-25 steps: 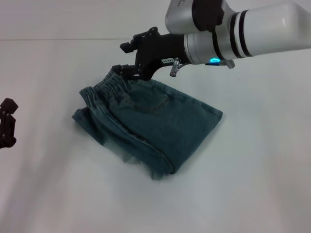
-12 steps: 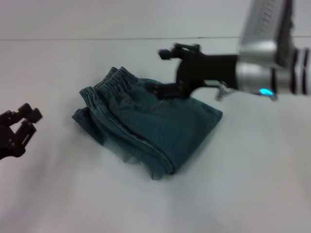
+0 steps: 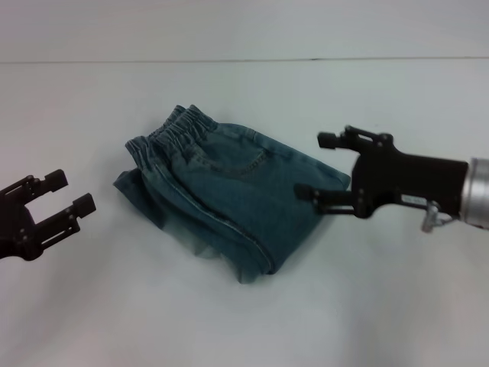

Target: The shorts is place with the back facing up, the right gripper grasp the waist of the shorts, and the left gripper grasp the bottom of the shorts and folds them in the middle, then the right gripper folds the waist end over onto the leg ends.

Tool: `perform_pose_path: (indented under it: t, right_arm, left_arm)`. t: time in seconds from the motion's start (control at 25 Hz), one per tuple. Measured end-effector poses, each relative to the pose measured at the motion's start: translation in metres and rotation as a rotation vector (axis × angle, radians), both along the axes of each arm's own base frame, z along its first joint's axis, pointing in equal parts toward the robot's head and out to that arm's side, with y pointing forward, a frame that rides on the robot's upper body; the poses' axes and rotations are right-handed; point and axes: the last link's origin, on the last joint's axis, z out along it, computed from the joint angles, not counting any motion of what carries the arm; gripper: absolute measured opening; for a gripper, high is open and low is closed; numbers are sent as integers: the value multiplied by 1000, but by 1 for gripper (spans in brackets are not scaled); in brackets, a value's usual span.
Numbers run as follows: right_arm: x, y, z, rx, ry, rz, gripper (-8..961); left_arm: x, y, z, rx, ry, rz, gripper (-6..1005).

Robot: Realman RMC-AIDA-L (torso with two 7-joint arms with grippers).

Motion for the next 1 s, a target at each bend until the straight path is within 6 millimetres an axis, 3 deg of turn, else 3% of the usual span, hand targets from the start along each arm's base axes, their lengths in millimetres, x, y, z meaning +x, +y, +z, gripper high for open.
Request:
perform_pose_path:
  t: [0.44, 0.64, 1.0]
  right_arm:
    - [22, -18, -3, -44, -22, -24, 924]
    - [23, -21, -5, -52, -18, -16, 925]
    - [21, -23, -5, -50, 2, 9, 925]
  left_arm:
    - [9, 5, 2, -161, 54, -75, 865]
    - [9, 3, 0, -187, 63, -83, 915]
    - [7, 0, 0, -206, 81, -81, 916]
